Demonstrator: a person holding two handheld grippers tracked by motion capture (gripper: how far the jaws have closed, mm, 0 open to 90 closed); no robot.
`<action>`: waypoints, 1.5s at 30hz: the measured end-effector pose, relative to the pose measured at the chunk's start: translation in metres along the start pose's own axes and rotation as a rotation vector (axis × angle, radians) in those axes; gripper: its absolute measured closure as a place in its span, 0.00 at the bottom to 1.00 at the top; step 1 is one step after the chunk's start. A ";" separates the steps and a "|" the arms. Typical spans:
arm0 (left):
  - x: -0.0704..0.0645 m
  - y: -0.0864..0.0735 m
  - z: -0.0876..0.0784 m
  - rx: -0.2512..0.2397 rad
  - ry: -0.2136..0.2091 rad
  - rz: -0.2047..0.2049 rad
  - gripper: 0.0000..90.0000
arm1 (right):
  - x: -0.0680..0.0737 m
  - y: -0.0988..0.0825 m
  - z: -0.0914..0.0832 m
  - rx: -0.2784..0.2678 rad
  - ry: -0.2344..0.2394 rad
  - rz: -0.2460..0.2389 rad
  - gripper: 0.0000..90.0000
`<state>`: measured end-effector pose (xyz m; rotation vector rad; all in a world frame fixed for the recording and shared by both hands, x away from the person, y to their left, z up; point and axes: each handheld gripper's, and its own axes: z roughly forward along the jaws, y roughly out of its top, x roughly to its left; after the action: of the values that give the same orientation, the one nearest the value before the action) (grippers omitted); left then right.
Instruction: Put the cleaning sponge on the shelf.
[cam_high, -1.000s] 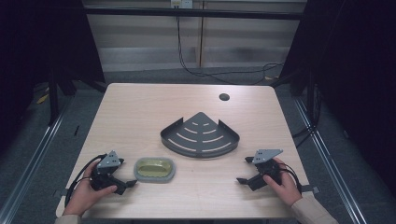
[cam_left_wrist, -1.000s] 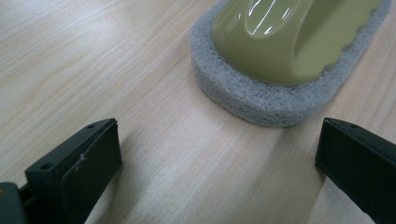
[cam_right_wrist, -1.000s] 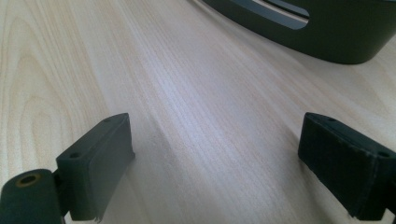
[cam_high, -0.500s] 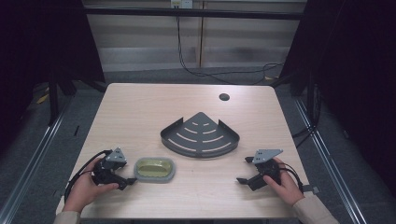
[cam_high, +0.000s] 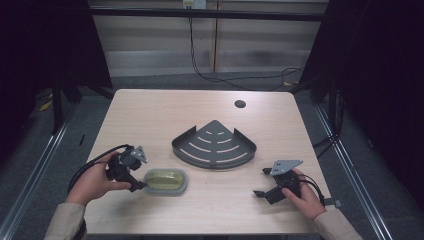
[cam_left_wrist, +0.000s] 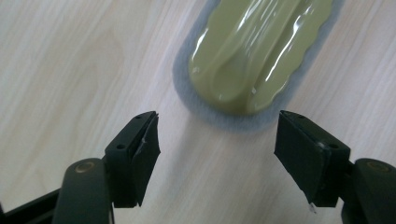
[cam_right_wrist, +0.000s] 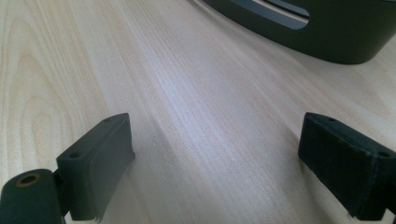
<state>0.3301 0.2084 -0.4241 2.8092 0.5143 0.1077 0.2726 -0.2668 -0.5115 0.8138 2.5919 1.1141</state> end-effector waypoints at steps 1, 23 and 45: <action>-0.001 0.006 0.001 0.008 0.004 0.009 0.34 | 0.000 0.000 0.000 0.000 0.000 0.000 0.11; -0.012 0.074 0.022 0.152 -0.065 0.160 0.51 | 0.000 0.000 0.000 0.000 0.001 0.000 0.11; -0.004 0.080 0.002 0.209 -0.128 -0.049 0.79 | 0.000 0.000 0.000 -0.001 0.001 0.002 0.11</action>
<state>0.3536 0.1344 -0.4033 2.9766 0.5946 -0.1436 0.2726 -0.2668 -0.5115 0.8158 2.5918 1.1162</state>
